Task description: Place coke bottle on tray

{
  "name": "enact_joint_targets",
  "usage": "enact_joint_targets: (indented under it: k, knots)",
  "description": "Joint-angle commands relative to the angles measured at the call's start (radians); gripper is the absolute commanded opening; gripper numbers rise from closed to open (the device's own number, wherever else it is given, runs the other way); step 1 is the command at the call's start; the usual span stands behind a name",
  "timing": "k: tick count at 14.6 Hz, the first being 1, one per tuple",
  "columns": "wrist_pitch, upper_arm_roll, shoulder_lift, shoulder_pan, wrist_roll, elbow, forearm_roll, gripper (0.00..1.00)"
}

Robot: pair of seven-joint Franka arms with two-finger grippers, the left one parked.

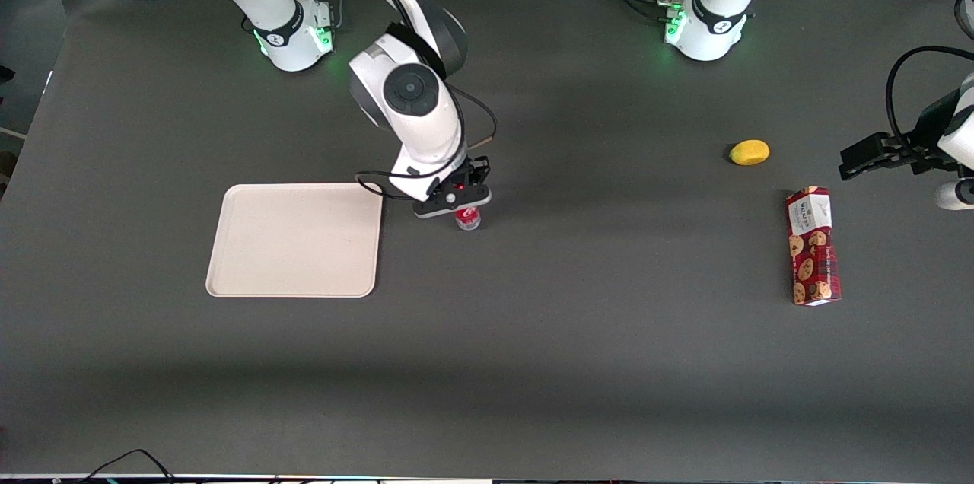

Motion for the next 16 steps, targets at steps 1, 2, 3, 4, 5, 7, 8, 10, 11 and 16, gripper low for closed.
enact_joint_targets:
  k: [1, 2, 3, 4, 5, 7, 8, 10, 11, 16]
  knots:
    - [-0.177, -0.017, -0.076, -0.006, -0.055, 0.119, -0.012, 0.0]
    - [-0.246, -0.033, -0.085, -0.006, -0.07, 0.17, -0.01, 0.0]
    - [-0.301, -0.043, -0.089, -0.007, -0.078, 0.204, -0.01, 0.0]
    - [-0.329, -0.043, -0.096, -0.022, -0.082, 0.208, -0.01, 0.0]
    - [-0.332, -0.029, -0.101, -0.051, -0.087, 0.204, -0.01, 0.0]
    - [-0.332, -0.009, -0.108, -0.105, -0.09, 0.186, -0.015, 0.0]
    - [-0.332, 0.017, -0.122, -0.157, -0.115, 0.167, -0.051, 0.0]
    - [-0.317, 0.083, -0.167, -0.298, -0.215, 0.089, -0.136, 0.0]
    - [-0.294, 0.089, -0.188, -0.367, -0.289, 0.039, -0.141, 0.0]
    - [-0.185, 0.059, -0.349, -0.593, -0.568, -0.225, -0.144, 0.0]
